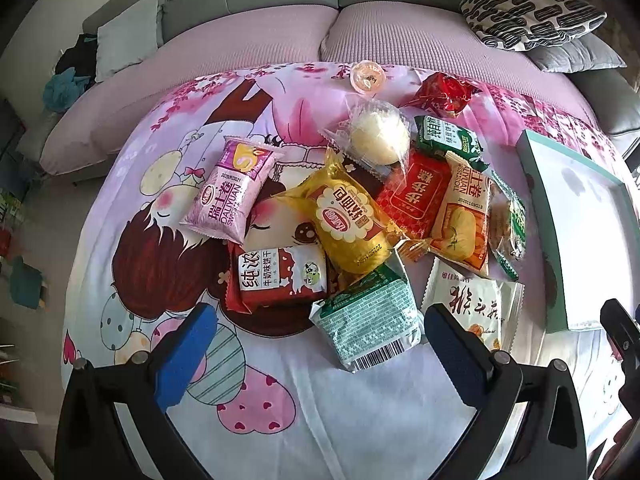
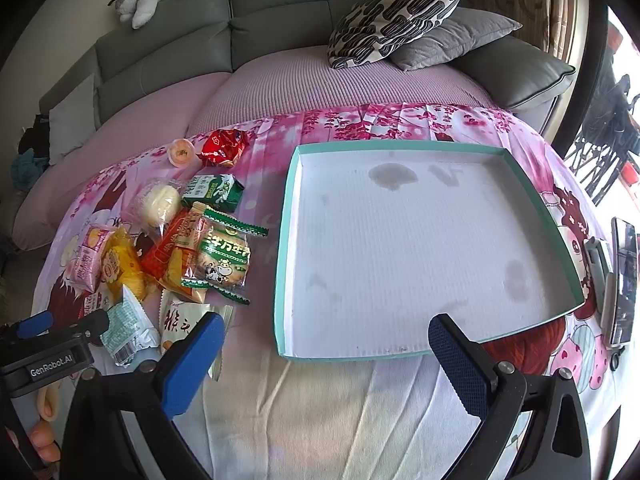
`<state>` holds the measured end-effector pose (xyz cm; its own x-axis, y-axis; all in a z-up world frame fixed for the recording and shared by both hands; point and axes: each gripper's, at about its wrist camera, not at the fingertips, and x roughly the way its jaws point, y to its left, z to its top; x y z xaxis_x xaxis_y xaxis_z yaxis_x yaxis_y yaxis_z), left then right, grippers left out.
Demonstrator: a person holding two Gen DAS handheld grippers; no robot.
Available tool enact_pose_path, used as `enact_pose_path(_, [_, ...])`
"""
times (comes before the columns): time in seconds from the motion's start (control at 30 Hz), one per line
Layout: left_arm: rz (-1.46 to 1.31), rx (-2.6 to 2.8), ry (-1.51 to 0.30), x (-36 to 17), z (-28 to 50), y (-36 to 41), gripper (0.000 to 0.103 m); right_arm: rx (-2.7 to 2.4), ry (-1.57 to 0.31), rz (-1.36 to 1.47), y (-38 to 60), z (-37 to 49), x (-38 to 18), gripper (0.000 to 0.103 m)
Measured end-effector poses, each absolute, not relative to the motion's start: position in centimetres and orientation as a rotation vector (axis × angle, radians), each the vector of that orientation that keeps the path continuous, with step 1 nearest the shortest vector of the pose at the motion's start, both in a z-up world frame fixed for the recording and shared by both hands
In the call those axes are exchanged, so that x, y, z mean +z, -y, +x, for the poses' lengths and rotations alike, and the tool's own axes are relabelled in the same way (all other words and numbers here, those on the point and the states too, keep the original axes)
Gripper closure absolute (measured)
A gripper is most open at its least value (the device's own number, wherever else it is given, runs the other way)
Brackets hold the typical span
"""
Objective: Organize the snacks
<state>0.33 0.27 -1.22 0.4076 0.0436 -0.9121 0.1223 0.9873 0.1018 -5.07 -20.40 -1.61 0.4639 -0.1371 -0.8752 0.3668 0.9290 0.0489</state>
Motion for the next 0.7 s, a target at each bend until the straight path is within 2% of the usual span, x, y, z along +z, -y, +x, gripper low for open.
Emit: enact_pose_path(0.7, [0.15, -0.041, -1.16, -1.6, 0.33, -0.31, 0.0, -0.312, -1.051, 0.239, 20.26, -5.03, -1.84, 0.0])
